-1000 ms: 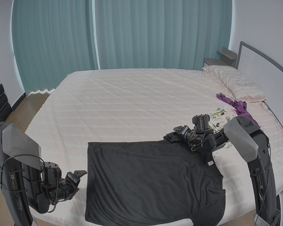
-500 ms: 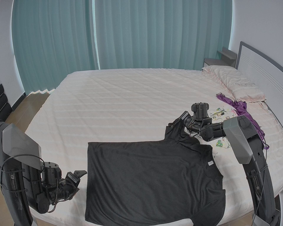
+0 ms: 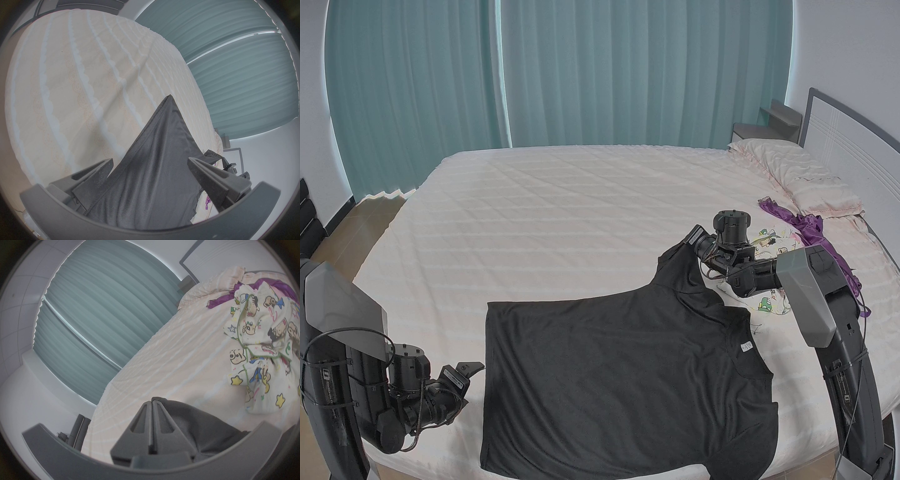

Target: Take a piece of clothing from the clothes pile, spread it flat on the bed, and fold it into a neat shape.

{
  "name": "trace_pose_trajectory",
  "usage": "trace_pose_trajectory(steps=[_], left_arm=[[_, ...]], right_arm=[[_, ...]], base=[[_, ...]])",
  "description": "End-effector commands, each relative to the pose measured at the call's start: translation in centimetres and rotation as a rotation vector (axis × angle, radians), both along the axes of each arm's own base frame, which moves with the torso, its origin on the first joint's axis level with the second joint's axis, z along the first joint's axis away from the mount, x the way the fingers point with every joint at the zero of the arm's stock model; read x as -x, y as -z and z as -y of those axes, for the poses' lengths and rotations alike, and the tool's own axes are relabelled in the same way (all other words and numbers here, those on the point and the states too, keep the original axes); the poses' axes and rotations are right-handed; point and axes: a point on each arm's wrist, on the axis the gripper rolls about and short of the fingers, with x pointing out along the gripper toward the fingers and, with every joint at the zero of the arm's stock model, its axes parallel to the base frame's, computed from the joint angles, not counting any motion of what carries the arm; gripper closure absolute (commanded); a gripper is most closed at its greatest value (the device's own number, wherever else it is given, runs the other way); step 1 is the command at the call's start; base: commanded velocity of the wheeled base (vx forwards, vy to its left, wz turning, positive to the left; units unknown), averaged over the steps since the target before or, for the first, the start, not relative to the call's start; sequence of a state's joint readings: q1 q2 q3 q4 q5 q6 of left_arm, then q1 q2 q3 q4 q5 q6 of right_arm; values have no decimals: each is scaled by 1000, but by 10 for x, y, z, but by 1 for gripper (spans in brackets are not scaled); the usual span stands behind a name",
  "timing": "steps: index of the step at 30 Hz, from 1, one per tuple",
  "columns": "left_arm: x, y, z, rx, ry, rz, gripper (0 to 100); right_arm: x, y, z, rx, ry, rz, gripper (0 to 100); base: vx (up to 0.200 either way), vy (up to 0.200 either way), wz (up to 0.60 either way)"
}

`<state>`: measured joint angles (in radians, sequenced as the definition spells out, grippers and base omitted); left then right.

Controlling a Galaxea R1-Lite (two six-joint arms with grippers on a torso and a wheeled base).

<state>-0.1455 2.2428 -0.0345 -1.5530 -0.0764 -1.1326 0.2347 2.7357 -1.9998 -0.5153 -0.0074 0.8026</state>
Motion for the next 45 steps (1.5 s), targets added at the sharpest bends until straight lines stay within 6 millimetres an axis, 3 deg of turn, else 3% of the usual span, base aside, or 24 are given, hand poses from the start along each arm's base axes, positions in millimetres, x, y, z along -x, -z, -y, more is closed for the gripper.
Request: trace_pose_trajectory(steps=[1,2,7,10,18,27,31,34,40,45], left_arm=[[-1,-1,0,3,0,15,0],[-1,-1,0,4,0,17,0],[-1,-1,0,2,1,16,0],[-1,-1,0,3,0,15,0],[-1,-1,0,2,1,16,0],[-1,-2,0,-1,-9,22,0],[-5,-5,0,-16,-43,49,0],[-11,-23,3,-16,-50,144,0],[-29,-34,2,-133,13,250,0],[-78,-45,8,-184,37,269,0]], right_arm=[[-1,4,2,12,-5,-4,100],[-1,3,4,11,-3,8,0],[-2,-8,4,10,-4,85,0],[-1,-5,6,19,-4,80,0],[8,37,31,160,-22,-45,0],[21,49,56,168,8,-128,0],[52,33,58,148,3,-190,0],[77,20,61,121,-4,-179,0],[114,13,69,111,5,-178,0],[160,11,71,38,18,-194,0]], base=[[0,0,0],[0,0,0],[0,0,0],[0,0,0],[0,0,0],[0,0,0],[0,0,0],[0,0,0],[0,0,0],[0,0,0]])
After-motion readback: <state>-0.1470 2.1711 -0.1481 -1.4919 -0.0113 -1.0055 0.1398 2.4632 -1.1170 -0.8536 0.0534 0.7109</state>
